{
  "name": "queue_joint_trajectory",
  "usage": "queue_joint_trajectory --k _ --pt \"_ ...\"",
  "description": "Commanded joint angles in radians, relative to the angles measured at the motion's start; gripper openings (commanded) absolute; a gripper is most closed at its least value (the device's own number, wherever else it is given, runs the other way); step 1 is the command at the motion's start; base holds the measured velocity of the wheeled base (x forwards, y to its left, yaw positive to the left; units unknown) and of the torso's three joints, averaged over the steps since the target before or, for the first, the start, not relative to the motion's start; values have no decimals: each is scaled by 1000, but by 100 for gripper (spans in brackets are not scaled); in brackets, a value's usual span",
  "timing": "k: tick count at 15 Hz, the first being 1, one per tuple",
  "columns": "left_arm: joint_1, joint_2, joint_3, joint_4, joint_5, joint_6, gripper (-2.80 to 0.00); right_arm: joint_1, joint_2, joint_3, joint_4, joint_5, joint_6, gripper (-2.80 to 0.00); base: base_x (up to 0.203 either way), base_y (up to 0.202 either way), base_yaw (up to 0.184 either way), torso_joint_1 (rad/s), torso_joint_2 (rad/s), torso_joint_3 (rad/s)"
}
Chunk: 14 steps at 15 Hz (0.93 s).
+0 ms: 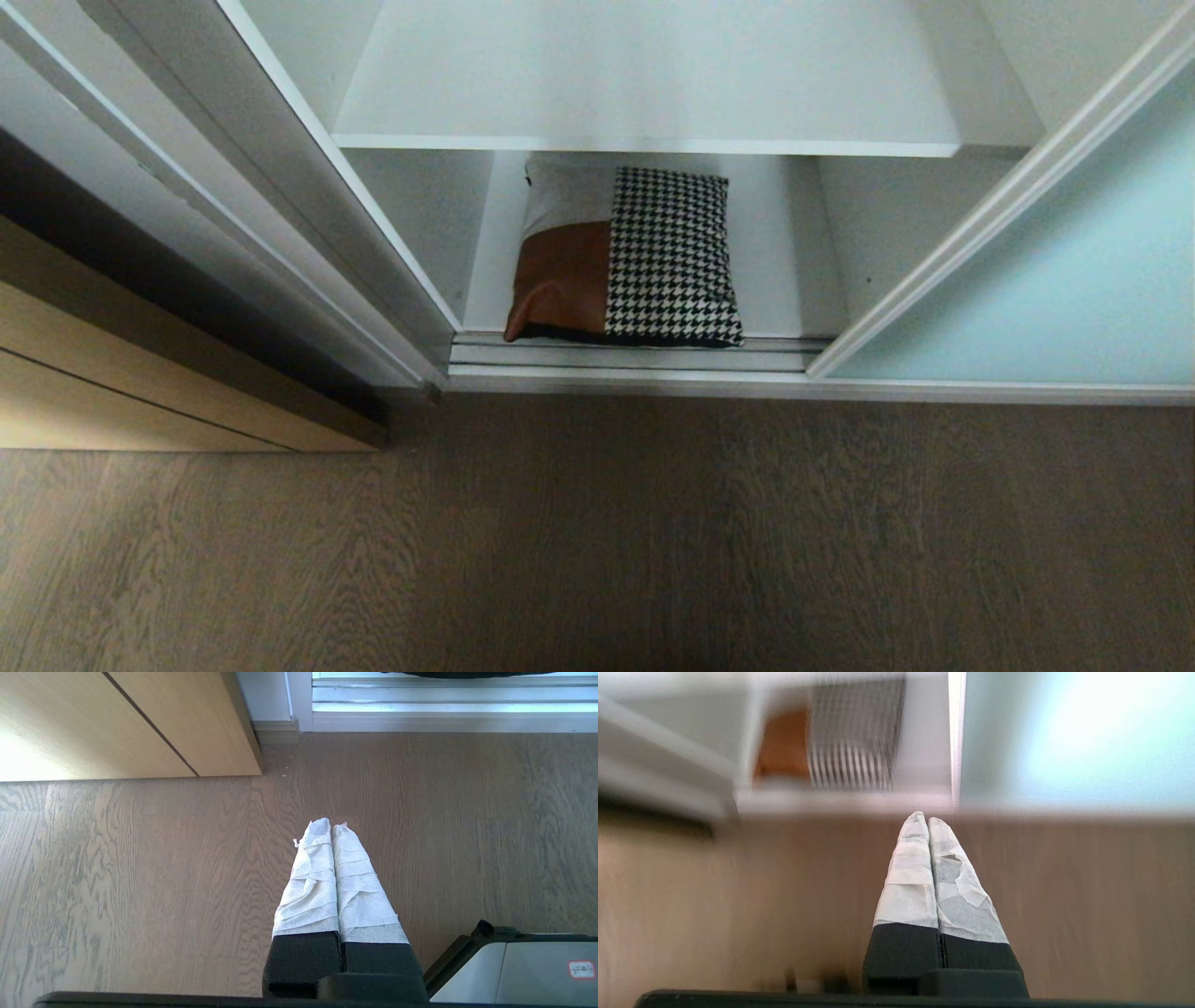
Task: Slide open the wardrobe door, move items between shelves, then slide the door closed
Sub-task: Close the door
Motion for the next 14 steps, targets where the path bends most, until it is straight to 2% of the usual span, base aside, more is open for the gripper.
queue_joint_trajectory --k 1,4,7,9,10,12,14 --pt "0 1 2 0 0 1 -280 -34 32 3 -128 1 37 -280 0 0 0 0 0 0" --pt "0 1 1 0 0 1 -280 -91 53 35 -203 -29 65 -280 0 0 0 0 0 0" --pt "0 1 0 0 0 1 -280 -142 92 62 -267 -13 77 -280 0 0 0 0 0 0" --pt "0 1 2 0 1 1 -280 -179 123 58 -302 60 94 -280 0 0 0 0 0 0" --pt "0 1 2 0 0 1 -280 -182 137 52 -346 93 131 -280 0 0 0 0 0 0" --pt "0 1 1 0 0 1 -280 -182 161 51 -391 123 178 -280 0 0 0 0 0 0" --pt "0 1 2 0 0 1 -280 -181 187 52 -392 133 185 -280 0 0 0 0 0 0"
